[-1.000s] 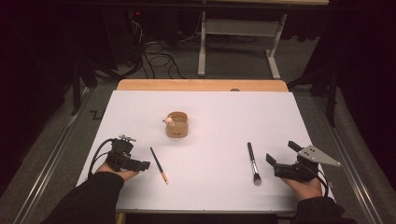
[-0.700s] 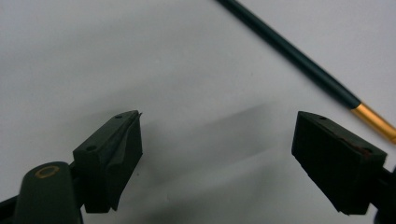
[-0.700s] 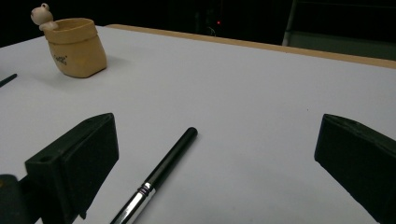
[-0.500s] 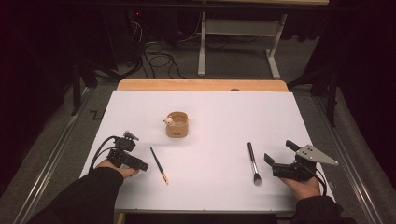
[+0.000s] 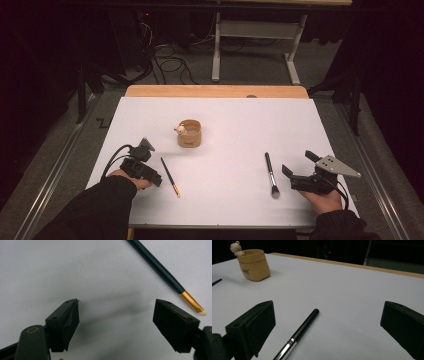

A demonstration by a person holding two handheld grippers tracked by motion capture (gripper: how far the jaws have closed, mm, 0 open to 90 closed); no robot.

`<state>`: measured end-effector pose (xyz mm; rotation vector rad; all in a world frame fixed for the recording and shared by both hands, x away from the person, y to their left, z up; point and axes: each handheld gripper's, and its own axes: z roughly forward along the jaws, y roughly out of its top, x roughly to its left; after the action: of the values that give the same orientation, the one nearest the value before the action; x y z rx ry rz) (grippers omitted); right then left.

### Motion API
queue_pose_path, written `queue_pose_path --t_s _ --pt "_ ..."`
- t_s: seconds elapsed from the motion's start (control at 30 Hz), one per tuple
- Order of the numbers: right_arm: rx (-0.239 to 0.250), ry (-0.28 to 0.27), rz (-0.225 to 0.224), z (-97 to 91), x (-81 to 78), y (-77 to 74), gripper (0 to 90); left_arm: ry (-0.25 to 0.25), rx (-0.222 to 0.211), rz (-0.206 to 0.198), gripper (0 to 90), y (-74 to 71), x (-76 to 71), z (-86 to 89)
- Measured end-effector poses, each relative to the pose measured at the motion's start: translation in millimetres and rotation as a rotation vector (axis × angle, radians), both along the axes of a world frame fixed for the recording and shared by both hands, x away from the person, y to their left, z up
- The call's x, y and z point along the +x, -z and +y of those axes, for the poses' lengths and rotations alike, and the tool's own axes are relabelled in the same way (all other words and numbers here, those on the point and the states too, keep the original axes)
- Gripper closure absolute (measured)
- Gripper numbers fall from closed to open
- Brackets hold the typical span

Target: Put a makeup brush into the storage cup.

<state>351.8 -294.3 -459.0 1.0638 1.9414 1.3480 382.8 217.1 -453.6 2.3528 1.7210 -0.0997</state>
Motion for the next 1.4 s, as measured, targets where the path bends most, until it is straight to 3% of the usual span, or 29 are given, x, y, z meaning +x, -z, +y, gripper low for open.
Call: queue_pose_path --t_s 0.17,0.23,0.37,0.73,1.0,1.23,1.4 --pt "0.000 -0.001 -0.002 0.1 0.0 -0.2 0.3 0.020 -0.014 -0.013 28.3 -5.6 -0.2 -6.8" --pt "0.003 -0.001 0.000 0.3 -0.1 -0.2 0.3 0.015 -0.027 -0.037 28.2 -8.7 1.2 -12.8" --pt "0.001 -0.002 0.000 0.4 0.2 0.0 0.3 0.015 -0.037 -0.023 27.4 -8.3 4.7 -26.0" --pt "-0.003 -0.007 -0.008 0.8 -0.9 -0.8 0.3 0.045 -0.005 -0.007 26.3 -3.1 9.9 -55.3" --pt "-0.001 -0.009 -0.008 1.3 -1.5 -1.1 0.3 0.022 0.004 0.032 29.3 -3.9 10.3 -63.0" --pt "0.000 -0.008 -0.008 1.3 -1.6 -1.1 0.3 0.028 0.024 0.028 34.2 -4.3 7.3 -66.3" --pt "0.001 -0.010 -0.006 1.5 -1.5 -1.1 0.3 0.026 0.015 0.016 34.4 -2.2 4.2 -67.4"
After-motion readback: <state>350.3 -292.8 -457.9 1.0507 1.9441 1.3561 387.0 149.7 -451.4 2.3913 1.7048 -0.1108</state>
